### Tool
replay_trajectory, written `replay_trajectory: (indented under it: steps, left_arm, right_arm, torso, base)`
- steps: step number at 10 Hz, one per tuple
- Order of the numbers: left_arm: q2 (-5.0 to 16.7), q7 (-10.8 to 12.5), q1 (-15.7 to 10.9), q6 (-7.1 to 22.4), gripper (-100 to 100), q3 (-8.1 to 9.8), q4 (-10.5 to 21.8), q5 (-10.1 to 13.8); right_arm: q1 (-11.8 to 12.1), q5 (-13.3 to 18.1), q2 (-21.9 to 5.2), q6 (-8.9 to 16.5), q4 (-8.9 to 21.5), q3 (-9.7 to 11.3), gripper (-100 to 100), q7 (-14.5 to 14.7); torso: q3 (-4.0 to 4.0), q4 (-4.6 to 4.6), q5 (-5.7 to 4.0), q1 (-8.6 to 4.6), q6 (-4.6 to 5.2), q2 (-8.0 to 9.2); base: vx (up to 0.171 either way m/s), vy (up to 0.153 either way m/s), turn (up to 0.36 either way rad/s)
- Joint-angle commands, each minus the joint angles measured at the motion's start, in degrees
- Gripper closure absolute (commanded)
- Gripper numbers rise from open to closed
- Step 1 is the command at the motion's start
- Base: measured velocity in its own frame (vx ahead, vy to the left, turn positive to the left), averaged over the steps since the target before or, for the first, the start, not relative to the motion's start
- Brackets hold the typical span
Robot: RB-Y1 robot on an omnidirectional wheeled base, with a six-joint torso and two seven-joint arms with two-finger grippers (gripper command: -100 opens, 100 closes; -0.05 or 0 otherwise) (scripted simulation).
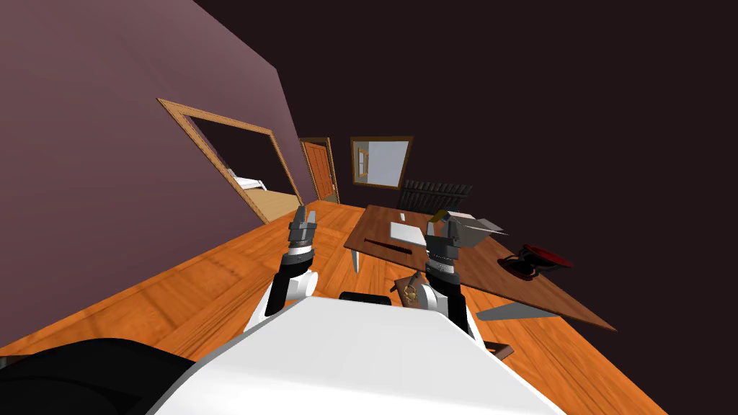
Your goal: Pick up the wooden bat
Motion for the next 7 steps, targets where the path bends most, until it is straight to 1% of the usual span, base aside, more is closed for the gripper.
replay_trajectory:
  steps: [1,3,5,6,7]
  left_arm:
    - [0.0,0.0,0.0,0.0,0,0.0,0.0,0.0]
    - [0.0,0.0,0.0,0.0,0,-0.01,0.0,0.0]
    - [0.0,0.0,0.0,0.0,0,-0.01,0.0,0.0]
    - [0.0,0.0,0.0,0.0,0,-0.01,0.0,0.0]
    - [0.0,0.0,0.0,0.0,0,-0.01,0.0,0.0]
  right_arm:
    - [0.3,0.1,-2.2,0.1,0.3,0.2,-100,0.1]
    - [1.0,0.5,-5.7,0.4,1.2,0.6,-100,0.3]
    - [1.8,1.2,-9.2,0.9,2.8,1.3,-100,0.7]
    - [1.8,1.2,-9.8,0.9,2.8,1.3,-100,0.7]
    - [2.1,1.6,-12.0,1.3,3.8,1.8,-100,1.0]
  torso:
    - [0.0,0.0,0.0,0.0,0.0,0.0]
    - [0.11,0.04,0.04,0.21,-0.01,0.21]
    - [0.25,0.09,0.07,0.33,-0.01,0.45]
    - [0.27,0.1,0.09,0.43,-0.02,0.47]
    - [0.2,0.08,0.08,0.33,0.0,0.33]
  base:
    - [-0.025,0.034,0.043]
    - [-0.08,0.068,0.063]
    - [-0.125,0.109,0.095]
    - [-0.064,0.086,0.032]
    - [-0.046,0.085,0.099]
